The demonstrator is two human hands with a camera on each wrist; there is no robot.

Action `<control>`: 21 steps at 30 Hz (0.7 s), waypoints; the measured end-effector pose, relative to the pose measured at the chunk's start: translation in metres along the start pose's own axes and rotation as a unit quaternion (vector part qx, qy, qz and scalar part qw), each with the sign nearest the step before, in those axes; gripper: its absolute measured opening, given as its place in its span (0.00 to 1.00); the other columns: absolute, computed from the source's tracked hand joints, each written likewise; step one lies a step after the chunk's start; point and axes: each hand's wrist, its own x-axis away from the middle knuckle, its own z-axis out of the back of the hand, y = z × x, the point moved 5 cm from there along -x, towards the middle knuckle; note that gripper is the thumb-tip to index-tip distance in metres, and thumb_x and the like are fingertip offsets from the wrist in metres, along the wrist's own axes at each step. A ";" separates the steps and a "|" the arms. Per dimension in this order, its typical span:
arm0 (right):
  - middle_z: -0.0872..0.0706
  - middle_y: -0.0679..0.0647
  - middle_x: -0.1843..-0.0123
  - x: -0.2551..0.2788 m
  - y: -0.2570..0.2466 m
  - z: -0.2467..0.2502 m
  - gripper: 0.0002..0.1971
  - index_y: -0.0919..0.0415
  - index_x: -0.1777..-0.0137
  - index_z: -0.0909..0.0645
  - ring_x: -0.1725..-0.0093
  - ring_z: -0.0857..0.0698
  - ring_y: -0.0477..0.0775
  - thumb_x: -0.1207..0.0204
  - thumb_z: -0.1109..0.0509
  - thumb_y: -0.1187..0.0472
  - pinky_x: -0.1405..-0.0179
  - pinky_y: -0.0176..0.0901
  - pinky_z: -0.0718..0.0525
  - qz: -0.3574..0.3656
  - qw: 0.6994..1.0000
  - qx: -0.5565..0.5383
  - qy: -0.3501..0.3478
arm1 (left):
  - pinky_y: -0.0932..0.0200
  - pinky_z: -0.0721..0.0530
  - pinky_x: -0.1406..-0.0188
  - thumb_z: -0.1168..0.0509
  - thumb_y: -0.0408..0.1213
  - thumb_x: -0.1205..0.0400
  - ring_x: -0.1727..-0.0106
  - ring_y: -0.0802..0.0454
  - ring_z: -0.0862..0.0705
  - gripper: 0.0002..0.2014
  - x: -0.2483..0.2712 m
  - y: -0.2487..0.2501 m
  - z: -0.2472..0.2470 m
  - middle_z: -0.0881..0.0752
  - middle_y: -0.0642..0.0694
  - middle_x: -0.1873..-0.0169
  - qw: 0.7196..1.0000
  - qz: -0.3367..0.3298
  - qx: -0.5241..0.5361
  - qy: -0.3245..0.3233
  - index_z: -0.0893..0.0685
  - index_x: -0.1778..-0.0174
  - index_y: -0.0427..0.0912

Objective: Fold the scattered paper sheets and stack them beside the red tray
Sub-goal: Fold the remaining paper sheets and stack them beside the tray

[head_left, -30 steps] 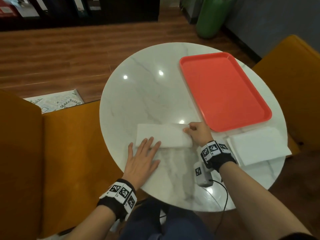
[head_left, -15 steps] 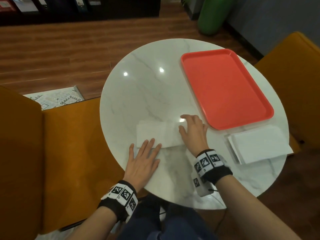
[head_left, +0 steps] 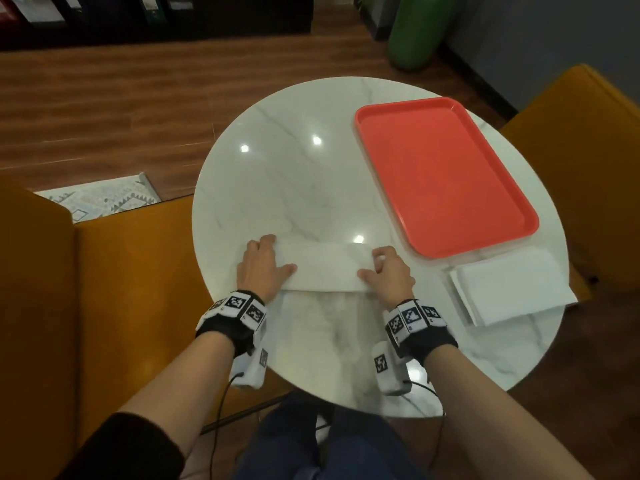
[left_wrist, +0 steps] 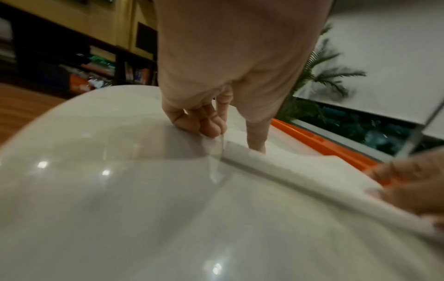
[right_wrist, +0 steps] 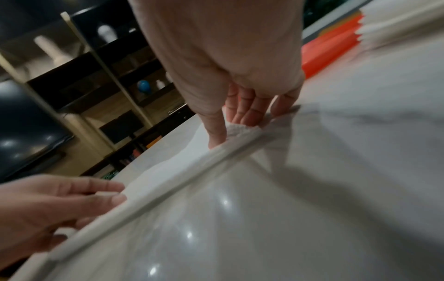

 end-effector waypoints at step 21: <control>0.12 0.60 0.47 -0.006 0.014 0.016 0.18 0.57 0.45 0.22 0.51 0.12 0.59 0.32 0.21 0.61 0.54 0.54 0.14 -0.074 0.927 -0.357 -0.088 | 0.50 0.14 0.47 0.20 0.37 0.31 0.50 0.47 0.12 0.11 0.006 0.005 0.005 0.10 0.46 0.54 0.943 0.044 0.325 -0.061 0.13 0.56 0.46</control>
